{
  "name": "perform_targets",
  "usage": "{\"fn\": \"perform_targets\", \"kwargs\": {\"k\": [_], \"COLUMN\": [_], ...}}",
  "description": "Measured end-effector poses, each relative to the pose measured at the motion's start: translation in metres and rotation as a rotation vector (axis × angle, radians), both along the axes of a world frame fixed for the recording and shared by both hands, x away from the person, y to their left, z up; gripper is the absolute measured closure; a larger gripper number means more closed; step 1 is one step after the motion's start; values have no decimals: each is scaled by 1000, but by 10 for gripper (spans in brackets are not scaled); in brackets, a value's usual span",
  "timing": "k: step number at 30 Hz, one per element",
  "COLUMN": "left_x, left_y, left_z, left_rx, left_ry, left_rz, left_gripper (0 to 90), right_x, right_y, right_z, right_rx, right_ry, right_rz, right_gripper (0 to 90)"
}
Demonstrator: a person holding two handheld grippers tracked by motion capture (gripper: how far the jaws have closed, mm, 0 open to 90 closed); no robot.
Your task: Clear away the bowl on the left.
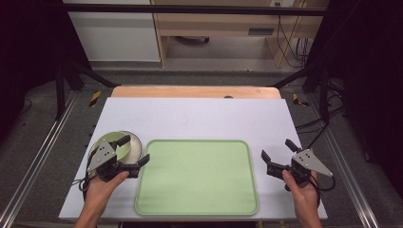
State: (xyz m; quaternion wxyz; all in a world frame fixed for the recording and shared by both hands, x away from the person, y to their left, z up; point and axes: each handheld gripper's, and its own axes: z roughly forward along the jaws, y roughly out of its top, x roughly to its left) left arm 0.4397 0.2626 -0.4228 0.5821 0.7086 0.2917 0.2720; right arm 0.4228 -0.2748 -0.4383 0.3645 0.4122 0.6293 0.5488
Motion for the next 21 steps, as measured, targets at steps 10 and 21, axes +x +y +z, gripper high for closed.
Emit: {"fn": "perform_targets", "kwargs": {"k": [10,21], "left_x": [0,1], "left_y": [5,29], "left_z": [5,17], "left_rx": [19,59], "left_ry": [12,29], "left_rz": [24,156], "left_gripper": [26,50], "right_x": [1,2], "right_y": [-1,1], "right_z": [-1,-3], "right_rx": [-11,-34], "right_ry": [11,19], "right_rz": [-5,-9], "right_gripper": [44,45]}}
